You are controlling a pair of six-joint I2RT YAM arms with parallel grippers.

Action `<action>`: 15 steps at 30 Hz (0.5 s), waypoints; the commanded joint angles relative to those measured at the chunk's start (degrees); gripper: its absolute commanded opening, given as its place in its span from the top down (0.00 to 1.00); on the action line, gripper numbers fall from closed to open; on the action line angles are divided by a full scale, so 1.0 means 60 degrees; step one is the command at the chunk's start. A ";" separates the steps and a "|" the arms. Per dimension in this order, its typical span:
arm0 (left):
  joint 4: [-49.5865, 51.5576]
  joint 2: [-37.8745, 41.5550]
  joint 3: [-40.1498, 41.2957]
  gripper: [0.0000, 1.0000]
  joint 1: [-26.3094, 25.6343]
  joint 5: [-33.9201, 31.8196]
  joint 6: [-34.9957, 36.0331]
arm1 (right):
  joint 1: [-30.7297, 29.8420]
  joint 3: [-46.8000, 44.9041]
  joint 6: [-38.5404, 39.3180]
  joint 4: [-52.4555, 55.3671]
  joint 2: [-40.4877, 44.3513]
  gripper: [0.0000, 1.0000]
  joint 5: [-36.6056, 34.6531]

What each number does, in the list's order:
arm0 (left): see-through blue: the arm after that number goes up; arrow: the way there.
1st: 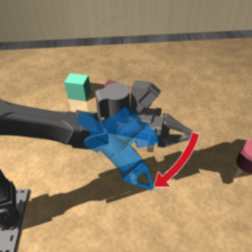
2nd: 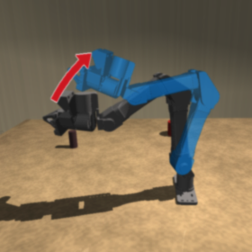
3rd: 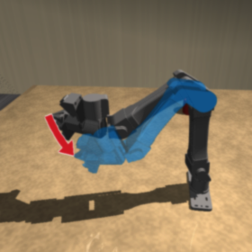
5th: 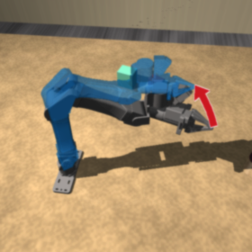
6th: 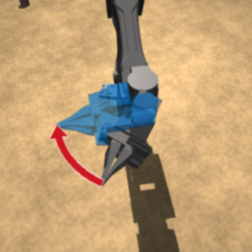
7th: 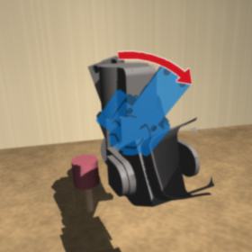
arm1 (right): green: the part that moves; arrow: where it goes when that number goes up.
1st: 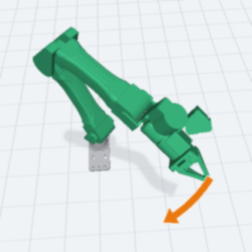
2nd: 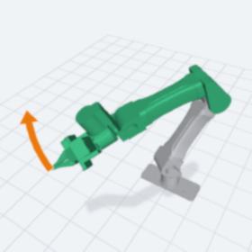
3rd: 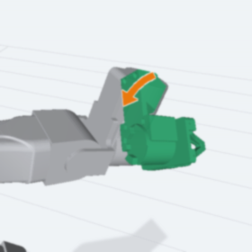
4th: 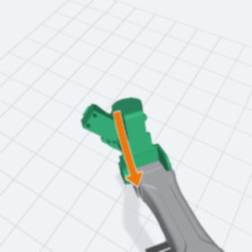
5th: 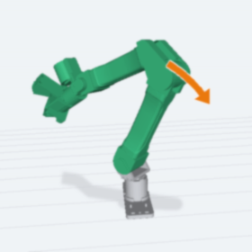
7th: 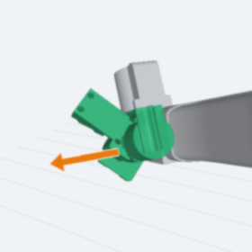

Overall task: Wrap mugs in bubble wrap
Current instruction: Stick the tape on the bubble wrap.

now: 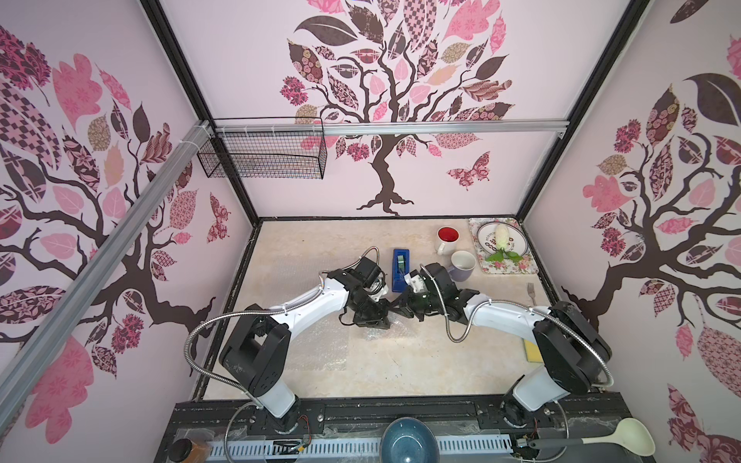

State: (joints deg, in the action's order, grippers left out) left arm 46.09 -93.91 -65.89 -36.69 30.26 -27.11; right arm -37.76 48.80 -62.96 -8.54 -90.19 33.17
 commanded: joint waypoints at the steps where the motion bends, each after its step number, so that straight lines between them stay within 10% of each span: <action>1: 0.0258 -0.0402 0.0059 1.00 0.0006 -0.0781 0.0154 | -0.0035 0.0204 -0.0083 -0.0046 0.0555 0.92 0.0038; 15: 0.0315 -0.0439 0.0036 1.00 0.0006 -0.0839 0.0256 | 0.0016 -0.0104 -0.0117 0.0504 0.0799 0.94 0.0446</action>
State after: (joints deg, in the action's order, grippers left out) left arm 46.33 -94.04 -65.89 -36.71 30.37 -26.87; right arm -37.43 48.75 -63.00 -6.55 -85.62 33.85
